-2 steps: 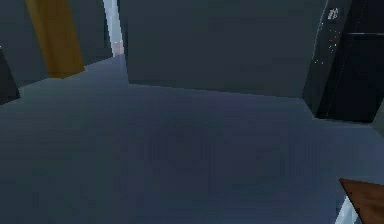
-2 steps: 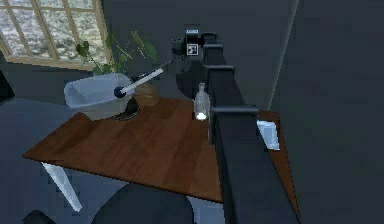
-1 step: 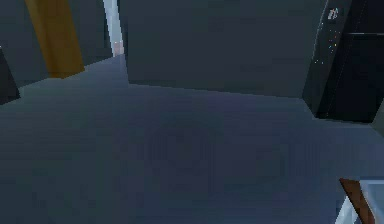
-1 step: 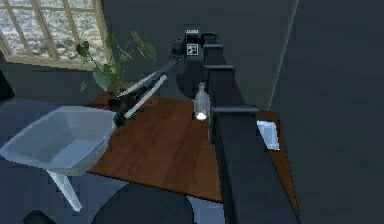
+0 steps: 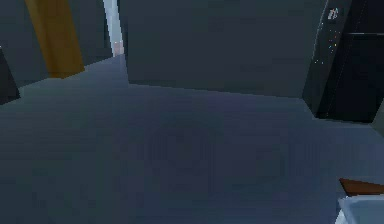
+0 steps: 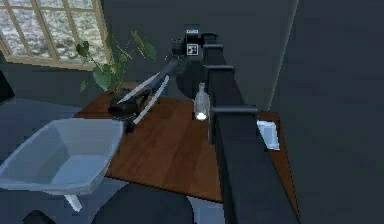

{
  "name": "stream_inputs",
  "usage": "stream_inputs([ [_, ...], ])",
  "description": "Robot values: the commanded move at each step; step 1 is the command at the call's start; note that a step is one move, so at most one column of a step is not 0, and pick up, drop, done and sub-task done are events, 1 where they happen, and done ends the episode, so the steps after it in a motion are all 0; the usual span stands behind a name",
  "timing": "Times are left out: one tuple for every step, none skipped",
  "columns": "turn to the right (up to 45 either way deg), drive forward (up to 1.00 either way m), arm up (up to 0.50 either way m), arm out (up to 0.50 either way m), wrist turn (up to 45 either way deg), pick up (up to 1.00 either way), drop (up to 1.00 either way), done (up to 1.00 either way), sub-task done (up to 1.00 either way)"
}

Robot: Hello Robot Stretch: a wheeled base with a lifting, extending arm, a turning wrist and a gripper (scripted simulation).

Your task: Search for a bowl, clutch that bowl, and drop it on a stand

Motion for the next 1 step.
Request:
stream_inputs([
  [0.0, 0.0, 0.0, -0.46, 0.0, 0.0, 0.0, 0.0, 0.0],
])
